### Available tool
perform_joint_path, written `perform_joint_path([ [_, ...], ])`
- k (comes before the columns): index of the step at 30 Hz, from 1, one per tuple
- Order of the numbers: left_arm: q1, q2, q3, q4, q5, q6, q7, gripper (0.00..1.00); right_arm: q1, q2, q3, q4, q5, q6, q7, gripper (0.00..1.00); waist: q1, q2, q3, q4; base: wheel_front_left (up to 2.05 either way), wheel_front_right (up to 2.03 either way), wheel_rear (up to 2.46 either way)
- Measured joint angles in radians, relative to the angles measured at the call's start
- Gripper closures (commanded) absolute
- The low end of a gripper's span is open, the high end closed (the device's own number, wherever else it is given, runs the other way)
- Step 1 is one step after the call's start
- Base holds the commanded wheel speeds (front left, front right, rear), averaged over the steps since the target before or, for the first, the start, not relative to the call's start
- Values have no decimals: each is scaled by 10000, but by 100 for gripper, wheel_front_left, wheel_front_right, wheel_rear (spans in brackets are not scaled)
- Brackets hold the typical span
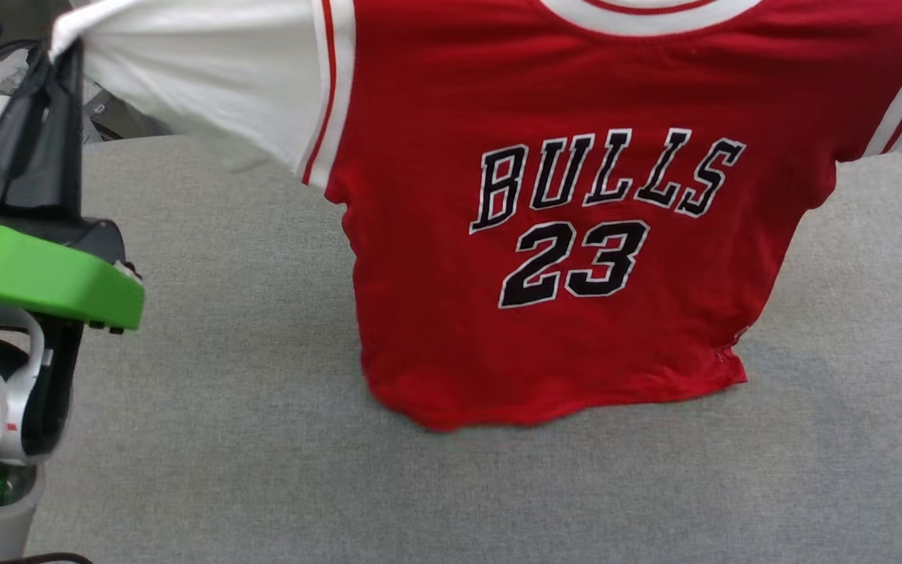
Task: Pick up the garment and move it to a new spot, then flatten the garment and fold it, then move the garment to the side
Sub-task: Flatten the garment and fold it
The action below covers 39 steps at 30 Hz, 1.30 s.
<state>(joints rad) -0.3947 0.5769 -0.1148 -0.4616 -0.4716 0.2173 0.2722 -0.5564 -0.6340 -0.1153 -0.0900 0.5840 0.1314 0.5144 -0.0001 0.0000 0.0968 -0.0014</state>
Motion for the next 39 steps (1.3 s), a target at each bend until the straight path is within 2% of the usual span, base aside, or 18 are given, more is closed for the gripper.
perform_joint_path([
  [5,-505,305,278,-165,-2,-17,33,100,-431,50,-201,-100,17,4,-188,100,0,0,217,-82,0,0,0],
  [8,-1050,531,311,-25,-77,-226,190,100,-940,40,-161,50,48,4,-207,100,0,0,474,-122,0,0,0],
  [13,-2409,1108,90,917,-161,-955,681,100,-2054,-299,330,477,-107,12,-360,100,0,0,1096,-159,0,0,0],
  [19,-5229,1158,-669,2587,-104,-1921,897,100,-4281,-322,706,1722,-155,12,-468,100,0,0,2088,-164,0,0,0],
  [23,-7556,978,-1147,4031,142,-2468,865,100,-6197,-320,1143,2654,-472,12,-633,100,0,0,2883,-162,0,0,0],
  [26,-9188,654,-1461,5271,508,-2719,585,100,-7505,-228,1499,3521,-784,12,-821,100,2,0,3487,-155,0,0,0],
  [31,-11652,194,-1743,7292,1154,-2880,-341,100,-9488,251,1933,5009,-1434,12,-1471,100,3,0,4453,-159,0,0,0],
  [34,-12913,-102,-1774,8450,1438,-2886,-1227,100,-10541,606,1969,5996,-1929,13,-2245,100,3,0,5018,-179,0,0,0],
  [39,-13906,-533,-1898,10017,1682,-2892,-2431,100,-11515,1032,1946,7348,-2523,13,-3511,100,4,0,5687,-193,0,0,0],
])
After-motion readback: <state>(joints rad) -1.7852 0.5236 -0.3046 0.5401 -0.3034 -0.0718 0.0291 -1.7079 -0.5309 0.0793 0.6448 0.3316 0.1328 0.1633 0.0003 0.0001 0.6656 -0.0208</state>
